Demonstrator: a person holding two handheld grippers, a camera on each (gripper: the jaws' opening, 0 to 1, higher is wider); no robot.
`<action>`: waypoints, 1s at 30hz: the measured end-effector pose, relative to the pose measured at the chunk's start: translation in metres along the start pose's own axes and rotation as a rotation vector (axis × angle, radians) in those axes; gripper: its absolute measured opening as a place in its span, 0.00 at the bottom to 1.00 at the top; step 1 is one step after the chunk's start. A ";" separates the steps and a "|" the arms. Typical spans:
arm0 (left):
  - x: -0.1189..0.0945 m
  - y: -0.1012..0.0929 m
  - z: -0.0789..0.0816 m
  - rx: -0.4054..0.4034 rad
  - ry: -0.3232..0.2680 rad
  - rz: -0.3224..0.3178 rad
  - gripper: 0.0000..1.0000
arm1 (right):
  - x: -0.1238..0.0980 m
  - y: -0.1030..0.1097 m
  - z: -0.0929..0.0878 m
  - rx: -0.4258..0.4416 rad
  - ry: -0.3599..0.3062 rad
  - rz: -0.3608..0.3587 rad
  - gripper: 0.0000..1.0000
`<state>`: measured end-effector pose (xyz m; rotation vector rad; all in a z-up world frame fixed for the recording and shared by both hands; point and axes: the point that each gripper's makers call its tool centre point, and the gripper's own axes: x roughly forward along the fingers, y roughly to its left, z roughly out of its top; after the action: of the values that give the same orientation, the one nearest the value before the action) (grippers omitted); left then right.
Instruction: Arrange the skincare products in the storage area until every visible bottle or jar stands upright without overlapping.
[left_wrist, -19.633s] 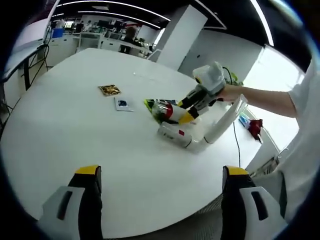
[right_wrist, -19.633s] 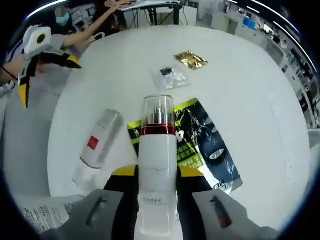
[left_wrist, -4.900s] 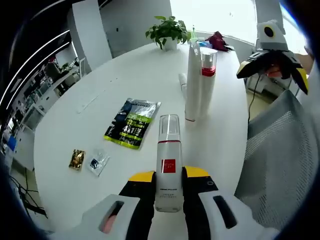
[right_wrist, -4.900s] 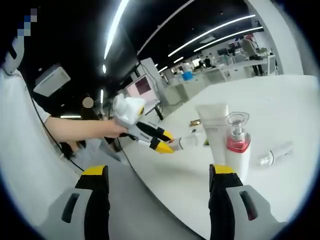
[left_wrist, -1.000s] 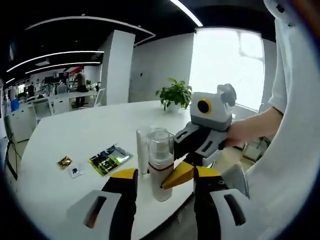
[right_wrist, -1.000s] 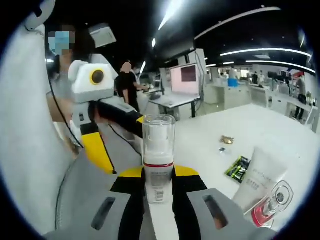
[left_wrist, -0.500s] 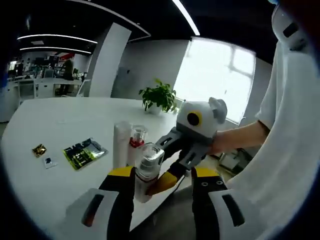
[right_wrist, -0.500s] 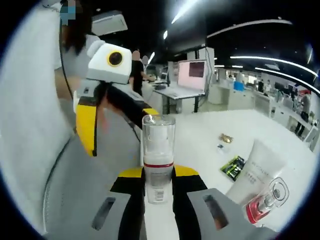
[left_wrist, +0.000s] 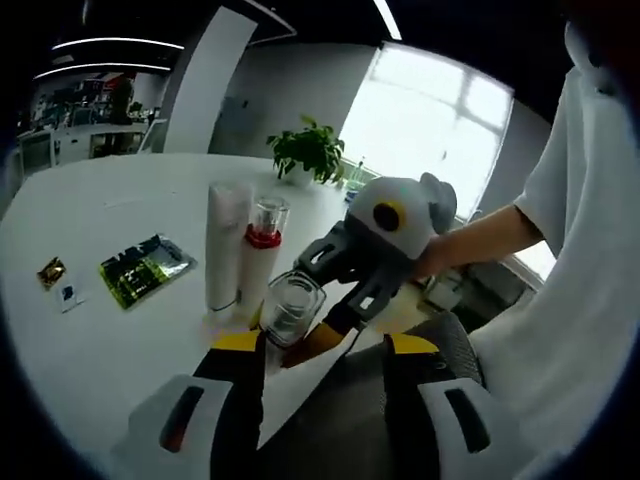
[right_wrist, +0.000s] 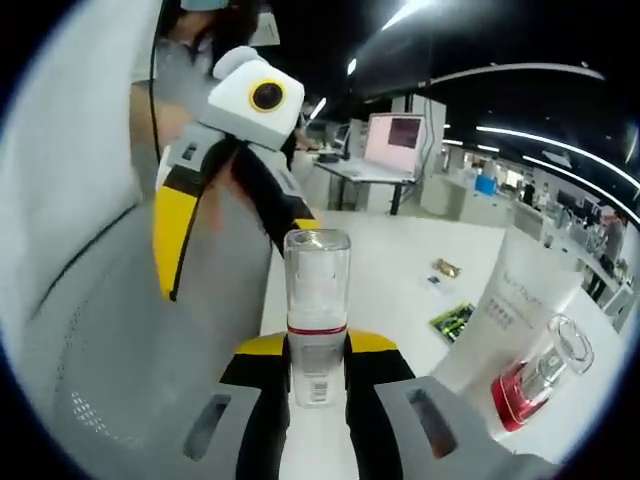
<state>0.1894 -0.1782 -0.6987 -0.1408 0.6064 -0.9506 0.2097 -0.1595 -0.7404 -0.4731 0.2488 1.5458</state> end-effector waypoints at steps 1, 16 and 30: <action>0.002 0.001 -0.002 -0.006 0.006 -0.001 0.40 | 0.001 0.000 -0.003 0.000 0.004 0.002 0.20; 0.023 0.007 -0.019 -0.016 0.099 -0.016 0.42 | 0.013 -0.002 -0.033 0.018 0.030 0.027 0.21; 0.034 0.016 -0.046 -0.040 0.180 -0.025 0.43 | 0.016 -0.001 -0.042 0.119 0.063 0.003 0.31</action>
<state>0.1907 -0.1890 -0.7575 -0.0991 0.7908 -0.9820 0.2167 -0.1638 -0.7848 -0.4277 0.3878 1.5109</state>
